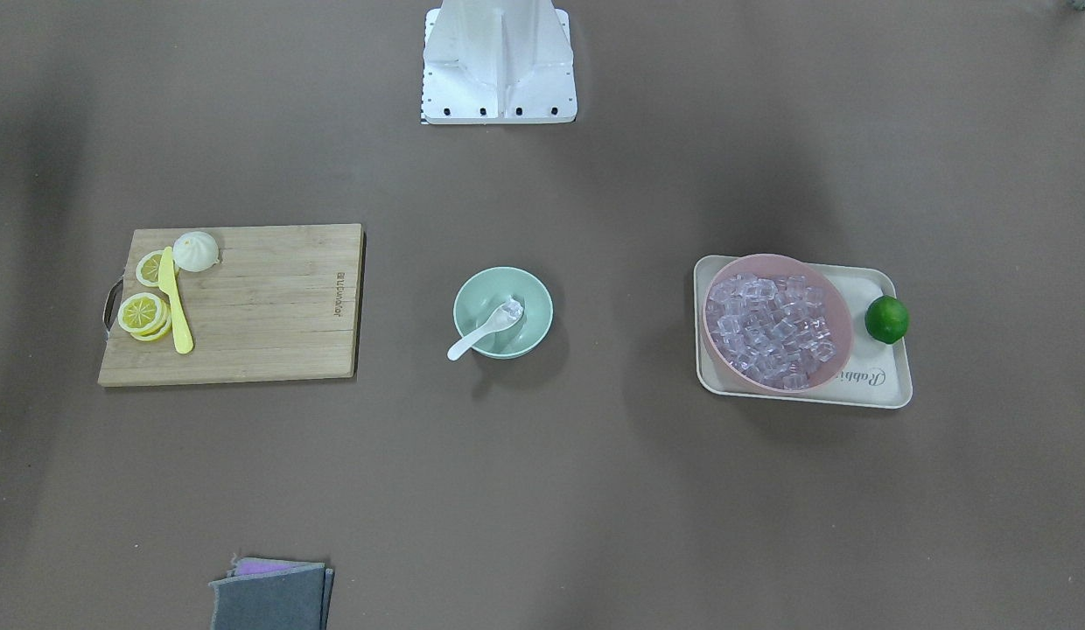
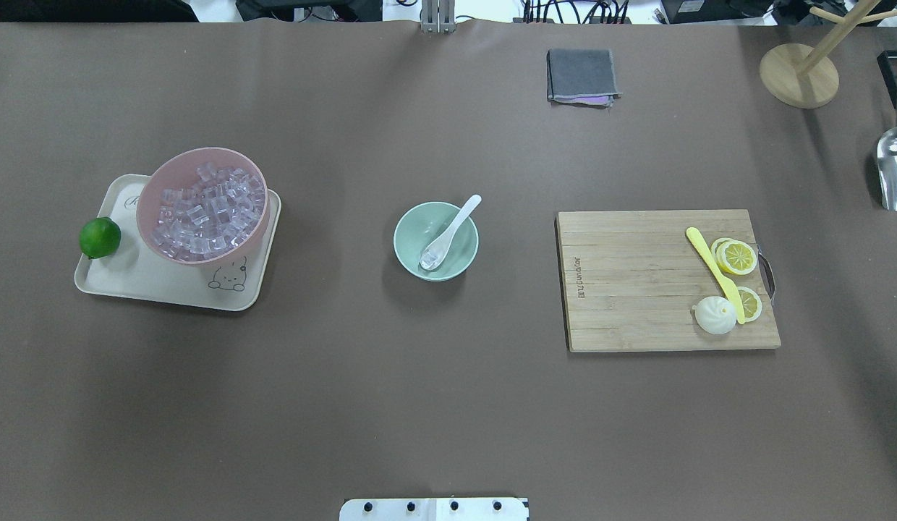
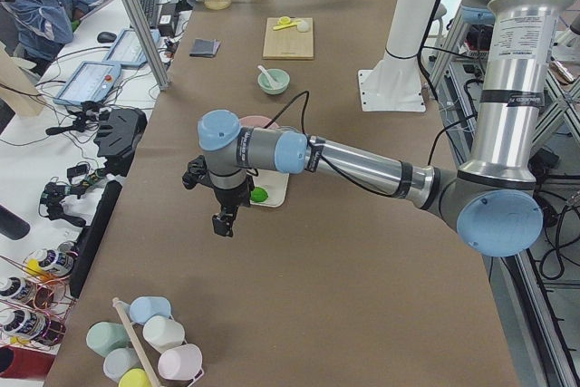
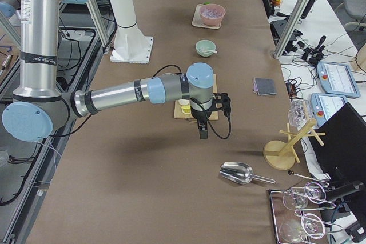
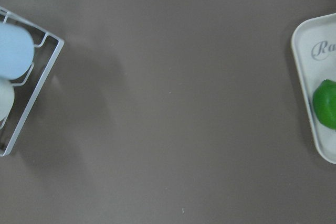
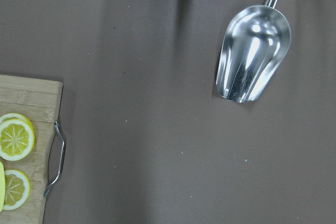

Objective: Put spoon and ice into bowl

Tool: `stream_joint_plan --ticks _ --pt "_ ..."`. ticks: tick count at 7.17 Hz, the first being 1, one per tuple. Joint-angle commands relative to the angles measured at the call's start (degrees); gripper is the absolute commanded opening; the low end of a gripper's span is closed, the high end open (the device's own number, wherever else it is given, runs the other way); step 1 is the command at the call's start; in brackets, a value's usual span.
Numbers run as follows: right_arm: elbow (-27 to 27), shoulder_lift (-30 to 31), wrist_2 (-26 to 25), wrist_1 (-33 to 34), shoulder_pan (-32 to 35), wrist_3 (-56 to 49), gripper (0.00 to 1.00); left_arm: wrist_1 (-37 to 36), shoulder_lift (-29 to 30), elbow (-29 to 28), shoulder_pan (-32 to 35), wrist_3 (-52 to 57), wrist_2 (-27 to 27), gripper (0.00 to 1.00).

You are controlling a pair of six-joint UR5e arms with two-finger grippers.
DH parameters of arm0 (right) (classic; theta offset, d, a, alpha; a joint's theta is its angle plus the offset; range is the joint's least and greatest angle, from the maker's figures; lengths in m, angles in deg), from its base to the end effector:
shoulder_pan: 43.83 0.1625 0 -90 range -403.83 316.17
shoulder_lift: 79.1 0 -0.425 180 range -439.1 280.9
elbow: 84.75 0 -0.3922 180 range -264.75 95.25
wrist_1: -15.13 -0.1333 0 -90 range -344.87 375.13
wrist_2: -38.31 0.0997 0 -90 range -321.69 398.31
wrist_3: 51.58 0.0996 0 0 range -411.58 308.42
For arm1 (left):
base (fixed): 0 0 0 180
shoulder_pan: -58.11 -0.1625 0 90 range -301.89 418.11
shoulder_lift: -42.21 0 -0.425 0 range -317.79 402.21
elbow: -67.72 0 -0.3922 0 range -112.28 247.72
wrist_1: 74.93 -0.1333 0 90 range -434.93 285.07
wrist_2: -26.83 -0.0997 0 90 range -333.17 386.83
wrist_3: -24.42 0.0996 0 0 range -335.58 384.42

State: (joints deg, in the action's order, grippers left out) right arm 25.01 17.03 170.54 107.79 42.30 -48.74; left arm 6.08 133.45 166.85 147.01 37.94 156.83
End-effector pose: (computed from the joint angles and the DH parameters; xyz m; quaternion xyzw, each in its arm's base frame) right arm 0.0360 -0.4511 0.5461 0.0680 -0.3632 -0.0428 0.9282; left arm -0.0597 -0.4977 0.5907 0.0482 0.3388 0.1236 0.9315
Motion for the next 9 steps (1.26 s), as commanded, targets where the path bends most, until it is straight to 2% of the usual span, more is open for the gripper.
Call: stream_joint_plan --ticks 1,3,5,9 --pt "-0.68 0.29 0.13 0.24 1.40 -6.31 1.00 5.35 -4.56 -1.90 1.09 -0.51 0.25 0.98" --pt "-0.60 -0.50 0.13 2.62 1.67 -6.26 1.00 6.45 -4.49 -1.14 3.10 -0.52 0.25 0.98" --pt "-0.60 -0.24 -0.57 2.80 1.76 -6.35 1.00 6.71 -2.74 -0.70 3.38 -0.43 0.25 0.98" --pt "-0.95 -0.32 -0.75 2.71 1.76 -6.35 1.00 6.63 -2.82 -0.94 3.47 -0.43 0.25 0.98"
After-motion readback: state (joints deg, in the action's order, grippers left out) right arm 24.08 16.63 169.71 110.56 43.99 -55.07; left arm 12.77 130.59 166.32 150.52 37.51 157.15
